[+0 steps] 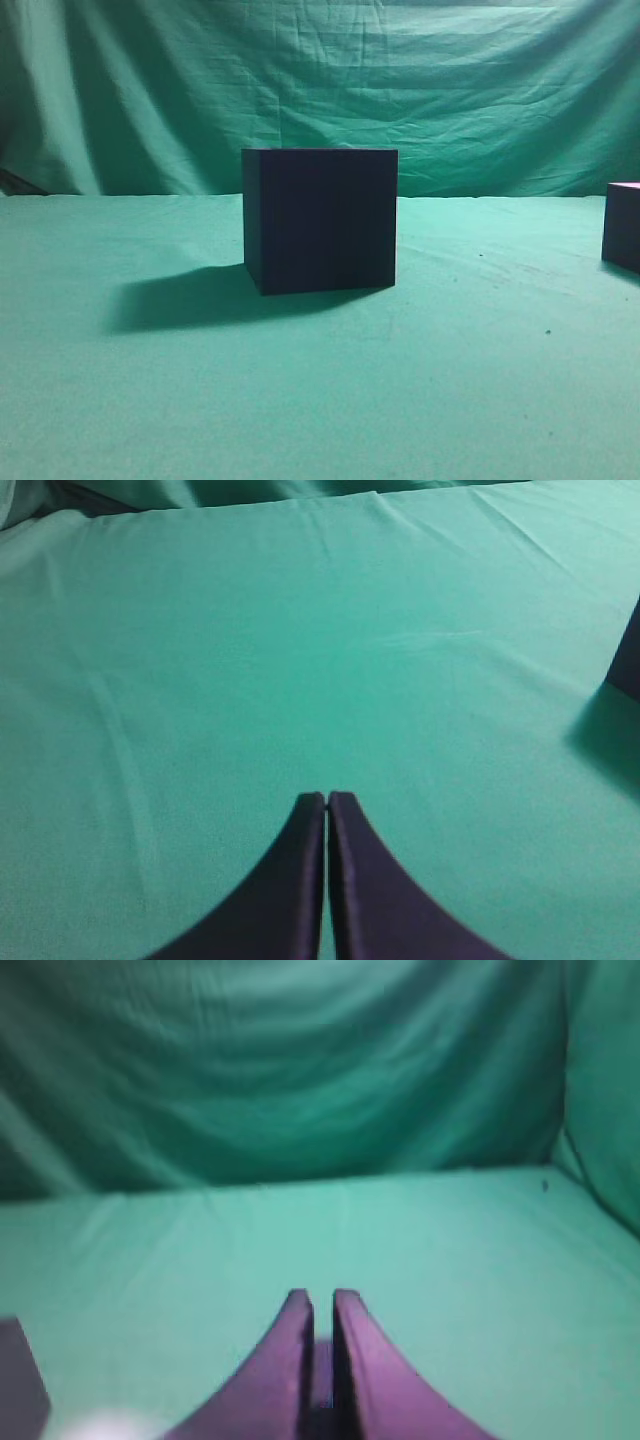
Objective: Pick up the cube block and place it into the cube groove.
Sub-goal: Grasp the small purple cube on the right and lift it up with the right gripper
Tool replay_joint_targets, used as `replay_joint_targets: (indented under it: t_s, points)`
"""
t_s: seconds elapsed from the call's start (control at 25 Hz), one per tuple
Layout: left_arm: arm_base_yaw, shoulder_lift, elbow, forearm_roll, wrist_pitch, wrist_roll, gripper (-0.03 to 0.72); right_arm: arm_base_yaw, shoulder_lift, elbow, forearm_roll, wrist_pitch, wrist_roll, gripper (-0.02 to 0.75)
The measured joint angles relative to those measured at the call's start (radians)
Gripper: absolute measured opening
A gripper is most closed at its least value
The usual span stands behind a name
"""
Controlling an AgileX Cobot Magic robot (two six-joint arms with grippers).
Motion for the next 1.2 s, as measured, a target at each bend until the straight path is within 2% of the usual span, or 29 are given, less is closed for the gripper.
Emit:
replay_joint_targets:
  t_s: [0.12,0.2,0.36,0.56,0.8,0.92,1.0,1.04,1.2]
  points:
    - [0.000,0.000,0.000,0.000,0.000,0.000,0.000,0.000,0.000,0.000,0.013,-0.221,0.021,0.050]
    - [0.000,0.000,0.000,0.000,0.000,0.000,0.000,0.000,0.000,-0.008,0.014,-0.267,0.031,0.050]
    - [0.000,0.000,0.000,0.000,0.000,0.000,0.000,0.000,0.070,-0.121,0.015,-0.098,0.041,0.050]
    - [0.000,0.000,0.000,0.000,0.000,0.000,0.000,0.000,0.354,-0.267,0.028,0.113,0.037,0.050]
    - [0.000,0.000,0.000,0.000,0.000,0.000,0.000,0.000,0.720,-0.429,0.178,0.328,0.032,0.050]
    - [0.000,0.000,0.000,0.000,0.000,0.000,0.000,0.000,0.875,-0.531,0.220,0.438,-0.066,0.050]
    - [0.000,0.000,0.000,0.000,0.000,0.000,0.000,0.000,0.980,-0.617,0.246,0.513,-0.202,0.050]
    - [0.000,0.000,0.000,0.000,0.000,0.000,0.000,0.003,1.029,-0.654,0.253,0.548,-0.247,0.000]
    - [0.000,0.000,0.000,0.000,0.000,0.000,0.000,0.069,1.196,-0.814,0.220,0.637,-0.273,0.000]
